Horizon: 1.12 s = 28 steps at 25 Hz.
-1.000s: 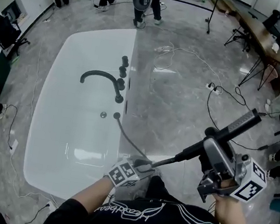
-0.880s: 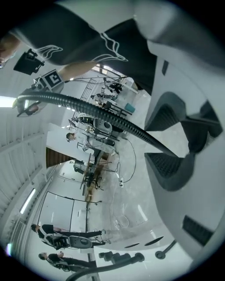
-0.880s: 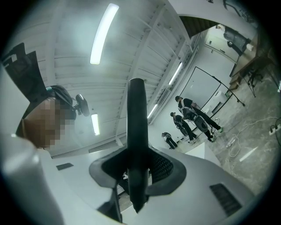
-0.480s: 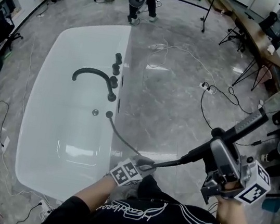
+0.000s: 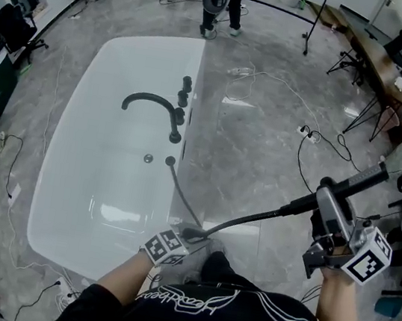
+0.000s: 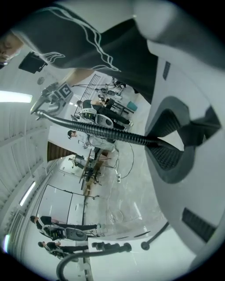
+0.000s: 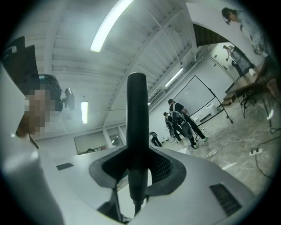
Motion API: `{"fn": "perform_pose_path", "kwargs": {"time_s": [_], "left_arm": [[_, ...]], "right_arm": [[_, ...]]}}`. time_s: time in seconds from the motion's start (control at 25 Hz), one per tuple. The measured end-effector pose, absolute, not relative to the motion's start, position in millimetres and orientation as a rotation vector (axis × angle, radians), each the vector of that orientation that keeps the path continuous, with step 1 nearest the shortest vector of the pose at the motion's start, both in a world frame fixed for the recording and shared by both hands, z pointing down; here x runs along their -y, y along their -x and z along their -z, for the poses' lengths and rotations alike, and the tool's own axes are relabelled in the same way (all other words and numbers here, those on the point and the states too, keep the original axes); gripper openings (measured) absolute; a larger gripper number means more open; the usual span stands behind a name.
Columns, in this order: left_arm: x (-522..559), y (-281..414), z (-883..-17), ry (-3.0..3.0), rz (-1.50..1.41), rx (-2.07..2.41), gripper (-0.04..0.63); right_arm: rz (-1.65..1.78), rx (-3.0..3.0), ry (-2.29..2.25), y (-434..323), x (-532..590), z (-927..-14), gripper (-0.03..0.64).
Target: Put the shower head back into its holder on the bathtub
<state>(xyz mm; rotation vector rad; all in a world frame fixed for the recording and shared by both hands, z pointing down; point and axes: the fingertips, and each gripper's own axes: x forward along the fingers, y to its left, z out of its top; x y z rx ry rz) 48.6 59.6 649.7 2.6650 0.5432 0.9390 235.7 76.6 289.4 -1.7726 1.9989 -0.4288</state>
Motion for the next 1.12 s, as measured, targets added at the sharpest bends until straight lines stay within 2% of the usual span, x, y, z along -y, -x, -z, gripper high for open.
{"fn": "perform_pose_path", "kwargs": {"time_s": [0.28,0.52,1.12], "left_arm": [[-3.0,10.1,-618.8,-2.538,-0.805,-0.147,0.061],[44.3,45.5,-576.7,-2.542,-0.686,0.08,0.061],[132.5,73.3,-458.6,-2.678,-0.449,0.509,0.061]], "right_arm": [[0.529,-2.142,1.936,-217.5,-67.5,-350.0,0.13],[0.628,-2.185,1.822,-195.2,-55.7,-378.8,0.13],[0.662,-2.262,1.597,-179.2,-23.8,-387.2,0.13]]}}
